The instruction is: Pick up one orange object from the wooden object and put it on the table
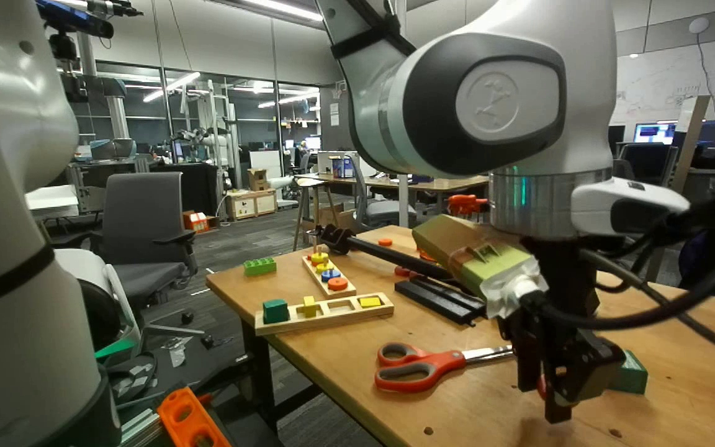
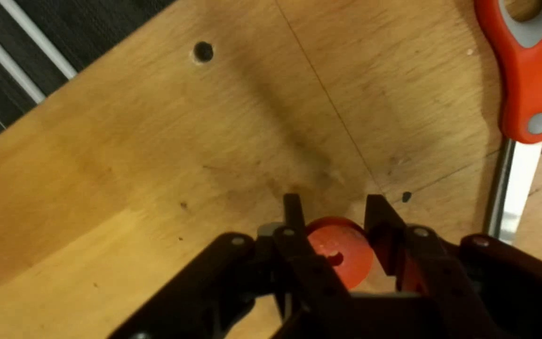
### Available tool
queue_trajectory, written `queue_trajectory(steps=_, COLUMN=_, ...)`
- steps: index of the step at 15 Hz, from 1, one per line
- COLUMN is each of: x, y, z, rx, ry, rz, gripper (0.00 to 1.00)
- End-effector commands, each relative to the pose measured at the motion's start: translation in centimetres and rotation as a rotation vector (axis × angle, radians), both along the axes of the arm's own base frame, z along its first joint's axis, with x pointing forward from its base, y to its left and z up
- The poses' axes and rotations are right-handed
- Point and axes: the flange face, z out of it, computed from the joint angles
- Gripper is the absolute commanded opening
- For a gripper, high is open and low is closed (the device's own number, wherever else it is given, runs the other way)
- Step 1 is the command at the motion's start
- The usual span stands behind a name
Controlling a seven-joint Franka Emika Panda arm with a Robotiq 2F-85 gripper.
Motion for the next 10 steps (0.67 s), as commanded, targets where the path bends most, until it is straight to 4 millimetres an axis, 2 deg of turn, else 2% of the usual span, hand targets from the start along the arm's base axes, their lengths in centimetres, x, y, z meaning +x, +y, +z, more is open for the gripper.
queue_trajectory(steps=1, x=1.0, y=-1.1, z=-2.3, rx=0.049, ry=0.017, rz=-0.083, gripper=0.17)
queue_trajectory(steps=2, x=1.2, y=-1.1, z=-2.6, rx=0.062, ry=0.021, rz=-0.097, gripper=0.17)
queue_trajectory(steps=8, x=2.4, y=-1.4, z=-2.0, rx=0.078, ry=0.002, rz=-0.137, gripper=0.17)
queue_trajectory(steps=10, x=2.6, y=-1.5, z=-1.8, rx=0.073, ry=-0.002, rz=-0.15, gripper=0.65)
